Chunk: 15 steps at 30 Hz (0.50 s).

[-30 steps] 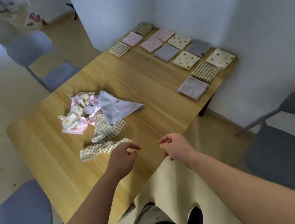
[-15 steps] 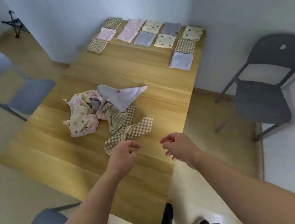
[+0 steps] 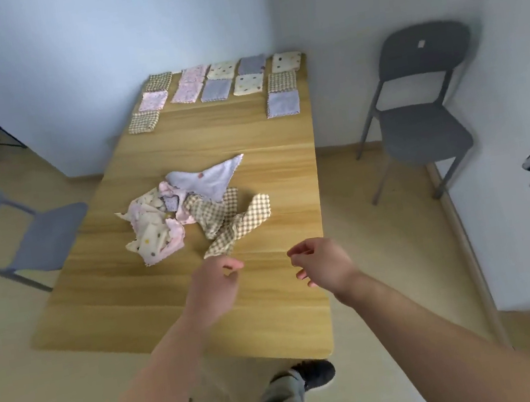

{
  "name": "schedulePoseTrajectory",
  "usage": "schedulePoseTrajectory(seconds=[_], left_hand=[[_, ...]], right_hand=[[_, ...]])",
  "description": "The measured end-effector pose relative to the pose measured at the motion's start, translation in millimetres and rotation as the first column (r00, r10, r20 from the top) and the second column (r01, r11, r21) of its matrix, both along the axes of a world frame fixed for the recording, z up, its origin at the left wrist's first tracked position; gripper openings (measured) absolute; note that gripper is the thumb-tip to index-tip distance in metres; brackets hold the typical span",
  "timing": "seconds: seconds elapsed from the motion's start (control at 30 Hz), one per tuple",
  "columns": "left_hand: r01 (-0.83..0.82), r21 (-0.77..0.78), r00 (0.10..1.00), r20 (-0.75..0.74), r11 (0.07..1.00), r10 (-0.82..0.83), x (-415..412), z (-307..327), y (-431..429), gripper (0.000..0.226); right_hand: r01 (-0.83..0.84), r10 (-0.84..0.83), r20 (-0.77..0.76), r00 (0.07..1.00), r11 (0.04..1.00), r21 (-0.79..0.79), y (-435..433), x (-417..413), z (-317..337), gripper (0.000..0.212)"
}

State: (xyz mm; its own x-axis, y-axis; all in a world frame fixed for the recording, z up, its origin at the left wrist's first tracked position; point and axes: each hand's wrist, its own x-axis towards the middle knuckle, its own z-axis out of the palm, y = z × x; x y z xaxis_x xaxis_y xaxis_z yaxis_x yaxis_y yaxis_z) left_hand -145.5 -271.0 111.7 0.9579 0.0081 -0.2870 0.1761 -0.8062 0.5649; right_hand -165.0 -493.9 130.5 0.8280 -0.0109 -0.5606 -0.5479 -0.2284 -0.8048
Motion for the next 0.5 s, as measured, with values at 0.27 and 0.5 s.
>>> schedulePoseTrajectory(seconds=[0.27, 0.5], left_hand=[[0.128, 0.003, 0.989, 0.081, 0.992, -0.127, 47.2, -4.9, 36.0, 0.01], [0.241, 0.147, 0.941, 0.206, 0.959, -0.268, 143.0, -83.4, 60.0, 0.022]], right_hand=[[0.17, -0.17, -0.002, 0.985, 0.985, -0.006, 51.9, -8.1, -12.6, 0.013], [0.398, -0.397, 0.036, 0.917, 0.917, -0.021, 103.4, 43.6, -97.5, 0.014]])
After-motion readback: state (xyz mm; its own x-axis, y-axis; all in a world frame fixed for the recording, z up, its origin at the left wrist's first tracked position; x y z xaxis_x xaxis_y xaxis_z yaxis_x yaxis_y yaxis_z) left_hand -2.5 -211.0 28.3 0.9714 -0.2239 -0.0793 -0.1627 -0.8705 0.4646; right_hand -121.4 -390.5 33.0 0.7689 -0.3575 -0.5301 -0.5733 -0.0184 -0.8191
